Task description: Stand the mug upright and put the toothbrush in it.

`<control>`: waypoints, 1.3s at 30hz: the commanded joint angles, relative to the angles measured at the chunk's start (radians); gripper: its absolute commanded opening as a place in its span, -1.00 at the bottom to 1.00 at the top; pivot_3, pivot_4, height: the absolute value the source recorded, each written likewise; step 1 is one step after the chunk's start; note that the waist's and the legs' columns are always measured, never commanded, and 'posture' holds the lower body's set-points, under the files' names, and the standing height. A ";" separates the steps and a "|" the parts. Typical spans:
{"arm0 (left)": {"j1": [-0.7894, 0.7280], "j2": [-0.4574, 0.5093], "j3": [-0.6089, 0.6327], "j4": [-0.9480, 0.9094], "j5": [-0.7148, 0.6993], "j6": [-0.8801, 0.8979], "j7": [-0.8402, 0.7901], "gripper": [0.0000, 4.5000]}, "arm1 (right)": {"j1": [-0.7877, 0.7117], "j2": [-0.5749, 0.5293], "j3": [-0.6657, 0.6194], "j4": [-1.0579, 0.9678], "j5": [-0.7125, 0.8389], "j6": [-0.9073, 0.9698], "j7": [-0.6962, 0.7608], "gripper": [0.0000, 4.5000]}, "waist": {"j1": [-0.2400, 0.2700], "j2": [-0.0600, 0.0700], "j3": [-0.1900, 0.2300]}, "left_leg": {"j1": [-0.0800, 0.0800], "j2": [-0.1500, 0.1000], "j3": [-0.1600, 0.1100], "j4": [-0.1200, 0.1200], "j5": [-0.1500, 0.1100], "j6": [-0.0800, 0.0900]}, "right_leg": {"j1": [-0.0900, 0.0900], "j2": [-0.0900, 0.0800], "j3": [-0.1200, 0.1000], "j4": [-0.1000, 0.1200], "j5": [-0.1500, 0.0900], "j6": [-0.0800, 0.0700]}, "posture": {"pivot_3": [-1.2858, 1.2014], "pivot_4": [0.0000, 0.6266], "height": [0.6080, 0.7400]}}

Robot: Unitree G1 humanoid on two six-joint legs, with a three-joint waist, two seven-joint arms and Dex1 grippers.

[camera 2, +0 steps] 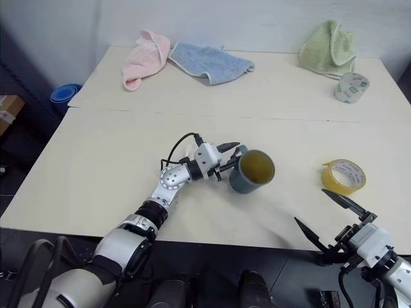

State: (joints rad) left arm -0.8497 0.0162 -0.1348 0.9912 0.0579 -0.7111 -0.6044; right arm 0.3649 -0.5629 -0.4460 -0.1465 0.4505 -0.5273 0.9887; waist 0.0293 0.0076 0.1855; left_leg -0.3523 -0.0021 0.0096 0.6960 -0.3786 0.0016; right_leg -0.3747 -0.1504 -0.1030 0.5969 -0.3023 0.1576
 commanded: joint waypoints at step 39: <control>0.344 0.592 0.236 -1.345 -0.887 2.130 0.329 0.98 | -0.293 -0.232 0.068 -0.147 0.110 0.431 0.100 1.00 | -0.004 0.004 0.000 | -0.001 -0.003 -0.022 0.002 -0.002 -0.003 | 0.000 0.000 0.002 0.013 0.000 -0.001 | 0.03 -0.52 1.00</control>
State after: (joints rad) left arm -0.4849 0.6236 0.1351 -0.3752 -0.8482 1.3648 -0.3070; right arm 0.0482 -0.7830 -0.3272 -0.2992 0.5525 -0.0809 1.0676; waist 0.0251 0.0115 0.1857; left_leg -0.3533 -0.0048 -0.0096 0.6981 -0.3806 -0.0013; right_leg -0.3751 -0.1500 -0.1015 0.6098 -0.3021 0.1568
